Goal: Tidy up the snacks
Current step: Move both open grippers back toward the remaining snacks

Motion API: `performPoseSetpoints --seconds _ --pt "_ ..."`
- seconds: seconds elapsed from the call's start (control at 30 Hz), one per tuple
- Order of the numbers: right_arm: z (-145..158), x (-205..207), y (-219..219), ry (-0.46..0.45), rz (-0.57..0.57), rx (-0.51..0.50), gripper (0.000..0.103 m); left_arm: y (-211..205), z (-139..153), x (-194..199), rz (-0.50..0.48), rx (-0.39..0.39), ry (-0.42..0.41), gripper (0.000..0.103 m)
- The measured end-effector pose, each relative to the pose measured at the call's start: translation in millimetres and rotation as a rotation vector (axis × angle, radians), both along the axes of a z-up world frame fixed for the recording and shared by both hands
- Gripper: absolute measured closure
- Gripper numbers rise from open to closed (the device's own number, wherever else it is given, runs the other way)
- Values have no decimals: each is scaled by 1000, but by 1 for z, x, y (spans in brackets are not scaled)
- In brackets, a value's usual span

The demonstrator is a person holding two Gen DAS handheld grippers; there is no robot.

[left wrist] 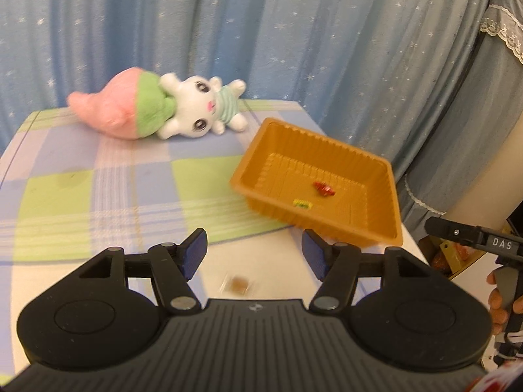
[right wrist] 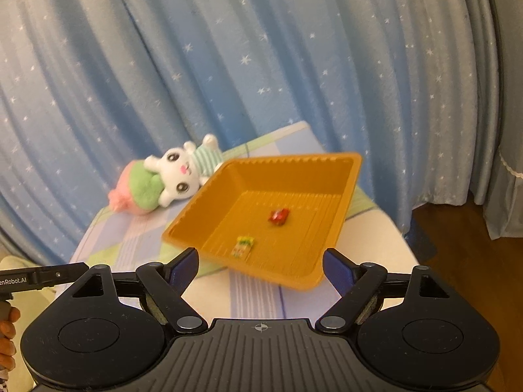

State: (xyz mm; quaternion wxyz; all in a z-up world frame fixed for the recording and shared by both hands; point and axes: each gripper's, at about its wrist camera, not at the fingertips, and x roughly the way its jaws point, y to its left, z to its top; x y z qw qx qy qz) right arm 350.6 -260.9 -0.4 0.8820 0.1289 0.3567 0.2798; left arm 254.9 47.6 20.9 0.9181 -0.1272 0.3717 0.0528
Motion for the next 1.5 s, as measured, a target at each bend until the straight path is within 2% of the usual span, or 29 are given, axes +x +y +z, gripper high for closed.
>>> performPoseSetpoints --seconds 0.4,0.73,1.1,1.5 --pt "-14 -53 15 37 98 -55 20 11 -13 -75 63 3 47 42" --pt "-32 -87 37 75 192 -113 20 14 -33 -116 96 9 107 42" --pt "-51 -111 59 97 273 -174 20 8 -54 -135 70 28 165 42" --pt "-66 -126 74 97 324 -239 20 -7 -67 -131 2 44 194 43"
